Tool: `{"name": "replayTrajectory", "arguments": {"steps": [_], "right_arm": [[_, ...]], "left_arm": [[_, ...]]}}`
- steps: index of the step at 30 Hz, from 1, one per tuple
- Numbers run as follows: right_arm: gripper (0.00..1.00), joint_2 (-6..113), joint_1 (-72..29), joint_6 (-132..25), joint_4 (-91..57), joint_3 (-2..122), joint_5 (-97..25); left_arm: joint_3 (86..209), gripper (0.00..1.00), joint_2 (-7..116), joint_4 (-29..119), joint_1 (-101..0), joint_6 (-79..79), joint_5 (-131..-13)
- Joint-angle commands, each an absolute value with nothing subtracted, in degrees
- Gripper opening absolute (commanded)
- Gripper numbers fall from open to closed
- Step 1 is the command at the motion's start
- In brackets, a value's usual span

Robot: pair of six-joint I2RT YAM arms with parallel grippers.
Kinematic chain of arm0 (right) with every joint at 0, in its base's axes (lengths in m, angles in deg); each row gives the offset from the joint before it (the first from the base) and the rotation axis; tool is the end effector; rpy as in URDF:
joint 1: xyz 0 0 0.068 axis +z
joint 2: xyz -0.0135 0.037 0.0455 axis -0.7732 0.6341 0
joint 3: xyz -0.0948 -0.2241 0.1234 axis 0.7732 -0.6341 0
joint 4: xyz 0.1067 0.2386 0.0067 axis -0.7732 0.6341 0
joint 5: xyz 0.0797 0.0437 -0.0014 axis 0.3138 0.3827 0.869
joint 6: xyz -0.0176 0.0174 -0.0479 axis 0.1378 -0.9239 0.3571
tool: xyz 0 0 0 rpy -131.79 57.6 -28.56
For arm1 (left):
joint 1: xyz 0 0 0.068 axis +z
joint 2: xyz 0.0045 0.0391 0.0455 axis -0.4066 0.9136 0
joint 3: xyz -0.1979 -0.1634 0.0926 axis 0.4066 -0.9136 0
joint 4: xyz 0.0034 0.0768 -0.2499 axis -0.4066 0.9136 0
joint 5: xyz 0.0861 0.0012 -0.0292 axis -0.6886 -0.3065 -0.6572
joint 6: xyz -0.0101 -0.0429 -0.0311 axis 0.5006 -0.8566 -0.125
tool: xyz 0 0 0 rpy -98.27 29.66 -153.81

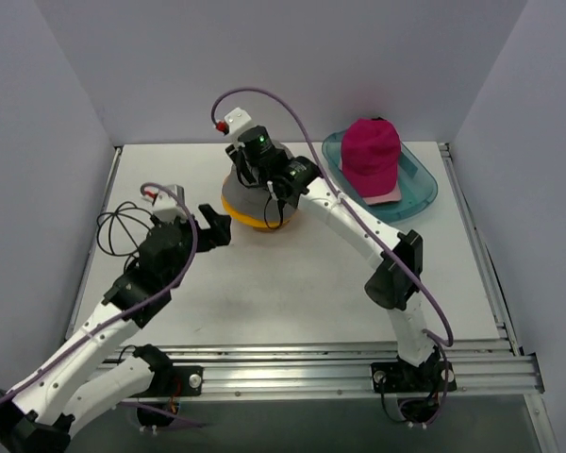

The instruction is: Stack the hats

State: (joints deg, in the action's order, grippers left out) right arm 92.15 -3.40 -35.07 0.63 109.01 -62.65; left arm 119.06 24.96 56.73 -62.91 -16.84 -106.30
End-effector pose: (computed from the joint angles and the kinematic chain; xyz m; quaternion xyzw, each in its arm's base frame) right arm 0.3453 0.3565 0.3967 -0.2932 0.7238 0.0639 0.6213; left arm 0.1541 -0.1046 0.3326 -0.0717 0.7648 -0.1975 0.6091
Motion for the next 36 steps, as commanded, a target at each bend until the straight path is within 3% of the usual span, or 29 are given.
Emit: {"name": "replayTrajectory", "arguments": {"steps": [1, 4, 8, 9, 16, 30, 36], "right_arm": [[0.42, 83.07, -5.55, -43.72, 0.06, 109.18, -60.62], [0.47, 76.66, -9.94, -52.24, -1.69, 105.06, -52.72], [0.49, 67.25, -19.5, -61.75, -10.82, 86.13, -44.03], [0.49, 64.63, -20.92, -62.56, -12.23, 83.36, -41.65], [0.48, 59.15, -31.72, -67.75, -23.12, 67.09, -31.45], [0.46, 68.81, -35.44, -74.43, -34.64, 63.38, -23.0], [0.45, 72.07, -35.97, -73.82, -35.61, 64.27, -22.55]], "left_arm": [[126.02, 0.96, 30.85, 57.58, -53.57, -22.8, -92.08], [131.2, 0.97, 36.04, 58.1, -47.93, -23.24, -85.13], [135.43, 1.0, 42.47, 56.88, -43.26, -23.42, -79.24], [136.04, 0.95, 43.61, 56.44, -42.72, -23.07, -77.57], [140.18, 0.91, 52.49, 55.84, -40.08, -22.19, -73.42], [135.96, 0.87, 64.8, 36.85, -38.94, -20.34, -65.42], [137.45, 0.87, 67.88, 39.99, -37.88, -20.87, -69.54]]}}
